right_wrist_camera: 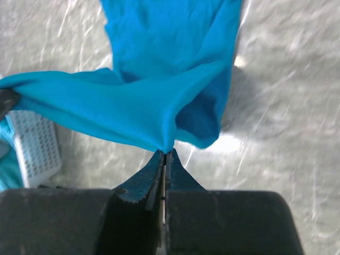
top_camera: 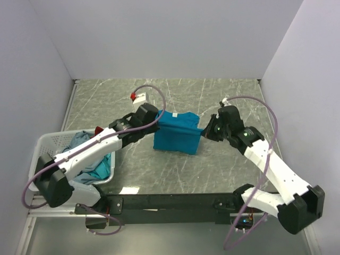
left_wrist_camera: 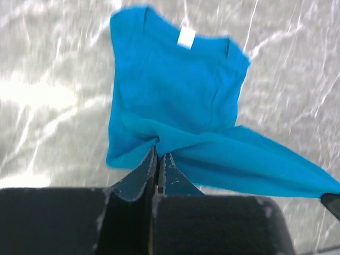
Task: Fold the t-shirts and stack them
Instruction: Fold the tshirt
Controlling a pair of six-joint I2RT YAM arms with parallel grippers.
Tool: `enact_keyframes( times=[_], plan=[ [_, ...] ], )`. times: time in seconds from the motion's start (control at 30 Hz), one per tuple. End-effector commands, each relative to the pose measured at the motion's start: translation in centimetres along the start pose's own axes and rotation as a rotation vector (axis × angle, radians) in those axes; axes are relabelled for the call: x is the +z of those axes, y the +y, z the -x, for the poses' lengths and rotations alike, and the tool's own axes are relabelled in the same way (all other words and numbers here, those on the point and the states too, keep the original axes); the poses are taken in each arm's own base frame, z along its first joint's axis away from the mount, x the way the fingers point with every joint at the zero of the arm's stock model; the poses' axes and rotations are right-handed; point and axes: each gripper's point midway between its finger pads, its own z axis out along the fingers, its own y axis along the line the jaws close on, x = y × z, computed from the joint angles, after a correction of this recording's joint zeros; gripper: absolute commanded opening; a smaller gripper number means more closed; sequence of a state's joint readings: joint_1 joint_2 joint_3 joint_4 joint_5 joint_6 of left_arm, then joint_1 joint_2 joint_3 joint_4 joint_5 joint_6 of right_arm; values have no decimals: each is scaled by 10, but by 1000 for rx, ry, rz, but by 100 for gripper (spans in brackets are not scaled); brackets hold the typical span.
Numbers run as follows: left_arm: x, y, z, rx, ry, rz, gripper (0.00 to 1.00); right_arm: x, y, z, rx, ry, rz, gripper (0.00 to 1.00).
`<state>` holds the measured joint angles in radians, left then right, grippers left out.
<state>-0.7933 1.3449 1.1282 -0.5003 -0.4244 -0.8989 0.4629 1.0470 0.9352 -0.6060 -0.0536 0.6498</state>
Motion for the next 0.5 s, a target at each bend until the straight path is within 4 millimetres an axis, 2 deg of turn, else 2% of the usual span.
enact_keyframes(
  times=[0.0,0.1,0.23,0.27,0.47],
  plan=[
    [9,-5,49,45,-119,25,1,10,-9,28,-39,-36,-39,0],
    [25,-8,57,63,-107,19,1,23,-10,41,-18,-27,-22,0],
    [53,2,66,82,-96,81,1,42,-17,54,-3,0,-48,0],
    [56,-2,73,76,-105,78,1,45,-21,58,5,-2,-57,0],
    [94,2,80,71,-48,64,3,72,-24,76,37,27,-51,0]
  ],
)
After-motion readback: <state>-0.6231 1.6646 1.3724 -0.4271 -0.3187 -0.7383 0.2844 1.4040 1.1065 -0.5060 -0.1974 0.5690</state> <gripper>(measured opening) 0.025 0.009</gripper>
